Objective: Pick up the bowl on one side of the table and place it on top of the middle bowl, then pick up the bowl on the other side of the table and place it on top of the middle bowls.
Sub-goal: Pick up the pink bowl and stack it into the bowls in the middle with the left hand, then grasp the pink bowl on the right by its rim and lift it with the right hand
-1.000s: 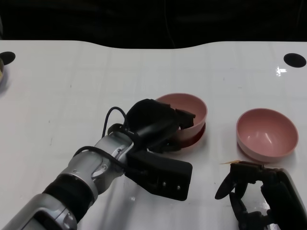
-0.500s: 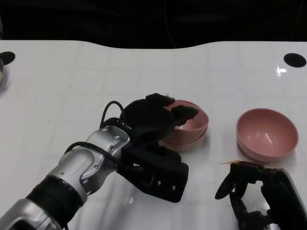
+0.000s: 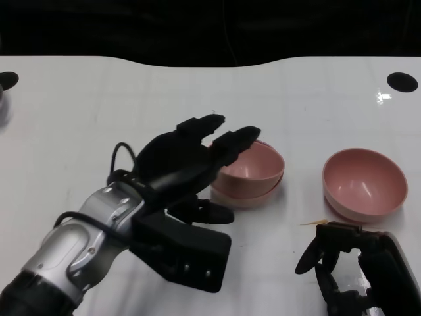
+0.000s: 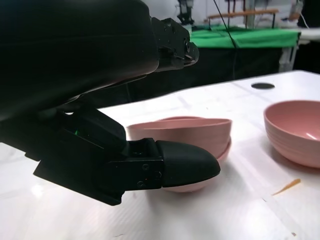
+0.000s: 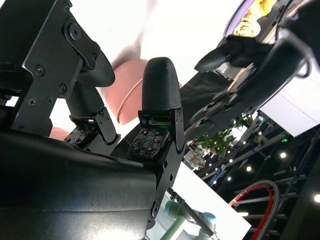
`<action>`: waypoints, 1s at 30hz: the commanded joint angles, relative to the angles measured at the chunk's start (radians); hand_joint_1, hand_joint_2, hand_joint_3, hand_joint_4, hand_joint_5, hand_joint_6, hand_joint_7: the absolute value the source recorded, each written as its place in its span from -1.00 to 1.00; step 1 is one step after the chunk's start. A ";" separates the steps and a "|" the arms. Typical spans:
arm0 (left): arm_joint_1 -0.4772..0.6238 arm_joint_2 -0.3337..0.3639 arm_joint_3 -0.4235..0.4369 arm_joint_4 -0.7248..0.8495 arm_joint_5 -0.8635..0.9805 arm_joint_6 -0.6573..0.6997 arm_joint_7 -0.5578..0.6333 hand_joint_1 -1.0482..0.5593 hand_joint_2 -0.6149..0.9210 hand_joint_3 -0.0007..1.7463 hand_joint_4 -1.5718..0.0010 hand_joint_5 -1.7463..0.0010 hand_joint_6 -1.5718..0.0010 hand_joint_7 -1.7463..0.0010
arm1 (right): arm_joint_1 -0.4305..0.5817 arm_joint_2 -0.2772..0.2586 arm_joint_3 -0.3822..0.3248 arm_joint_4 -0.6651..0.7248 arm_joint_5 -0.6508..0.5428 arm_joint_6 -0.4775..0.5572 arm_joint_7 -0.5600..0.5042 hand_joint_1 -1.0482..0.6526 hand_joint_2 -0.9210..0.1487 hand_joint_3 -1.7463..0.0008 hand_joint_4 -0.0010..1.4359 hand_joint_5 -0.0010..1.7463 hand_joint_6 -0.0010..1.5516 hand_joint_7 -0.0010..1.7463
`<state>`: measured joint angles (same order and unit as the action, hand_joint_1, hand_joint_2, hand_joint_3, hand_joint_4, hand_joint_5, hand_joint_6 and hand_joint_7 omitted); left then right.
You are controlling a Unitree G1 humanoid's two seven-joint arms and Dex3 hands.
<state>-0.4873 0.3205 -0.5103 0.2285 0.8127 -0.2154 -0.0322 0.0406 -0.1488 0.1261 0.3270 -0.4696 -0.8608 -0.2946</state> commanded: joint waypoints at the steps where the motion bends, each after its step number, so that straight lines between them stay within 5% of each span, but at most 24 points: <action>1: 0.060 0.037 0.050 -0.057 -0.020 -0.020 0.045 -0.84 1.00 -0.33 1.00 1.00 1.00 1.00 | 0.005 -0.008 -0.007 -0.002 0.005 -0.002 -0.008 0.50 0.66 -0.91 0.30 0.87 0.28 0.33; 11: 0.256 0.088 0.180 -0.088 -0.088 -0.230 0.272 -0.63 1.00 -0.45 0.80 0.88 0.82 0.92 | 0.004 -0.006 -0.003 0.000 0.011 -0.003 -0.003 0.51 0.64 -0.89 0.31 0.86 0.27 0.34; 12: 0.273 0.096 0.192 -0.083 -0.090 -0.257 0.295 -0.59 1.00 -0.47 0.73 0.80 0.76 0.90 | 0.004 -0.006 -0.003 -0.001 0.011 -0.001 -0.002 0.51 0.64 -0.89 0.30 0.86 0.27 0.34; 15: 0.323 0.107 0.226 -0.041 -0.111 -0.363 0.382 -0.50 1.00 -0.52 0.86 0.10 0.55 0.84 | 0.002 -0.007 -0.003 0.002 0.009 0.000 -0.003 0.49 0.64 -0.89 0.30 0.85 0.27 0.34; 17: 0.342 0.103 0.240 -0.007 -0.118 -0.419 0.430 -0.47 1.00 -0.54 0.88 -0.12 0.48 0.79 | 0.001 -0.008 -0.003 0.004 0.012 -0.002 0.000 0.50 0.64 -0.89 0.31 0.86 0.27 0.34; 18: 0.356 0.099 0.247 0.008 -0.123 -0.445 0.452 -0.45 1.00 -0.55 0.84 -0.23 0.44 0.71 | 0.002 -0.009 -0.003 0.002 0.010 -0.001 0.000 0.50 0.64 -0.90 0.30 0.86 0.26 0.34; 19: 0.364 0.097 0.253 0.019 -0.126 -0.463 0.467 -0.43 1.00 -0.56 0.81 -0.33 0.52 0.42 | 0.003 -0.009 -0.003 0.001 0.009 0.000 -0.001 0.49 0.64 -0.89 0.30 0.86 0.26 0.34; 21: 0.388 0.090 0.264 0.029 -0.140 -0.497 0.485 -0.40 1.00 -0.58 0.77 -0.42 0.64 0.07 | 0.004 -0.010 -0.004 0.000 0.010 -0.002 0.000 0.49 0.64 -0.89 0.30 0.87 0.26 0.34; 24: 0.440 0.084 0.277 0.038 -0.226 -0.571 0.463 -0.19 1.00 -0.69 0.67 -0.52 0.64 -0.16 | 0.006 -0.011 -0.005 0.000 0.011 -0.005 -0.002 0.49 0.63 -0.89 0.29 0.86 0.26 0.35; 29: 0.484 0.036 0.291 0.086 -0.408 -0.669 0.406 0.12 0.96 -0.77 0.40 -0.50 0.32 -0.06 | 0.013 -0.014 -0.007 -0.003 0.011 -0.005 -0.002 0.48 0.63 -0.91 0.29 0.86 0.26 0.36; 30: 0.493 0.018 0.293 0.099 -0.464 -0.671 0.382 0.22 0.86 -0.59 0.31 -0.50 0.20 -0.02 | 0.013 -0.015 -0.009 0.000 0.009 -0.009 -0.005 0.48 0.63 -0.91 0.30 0.87 0.26 0.36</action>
<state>-0.0102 0.3522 -0.2296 0.3049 0.4062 -0.8743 0.3758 0.0428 -0.1495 0.1262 0.3281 -0.4680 -0.8617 -0.2943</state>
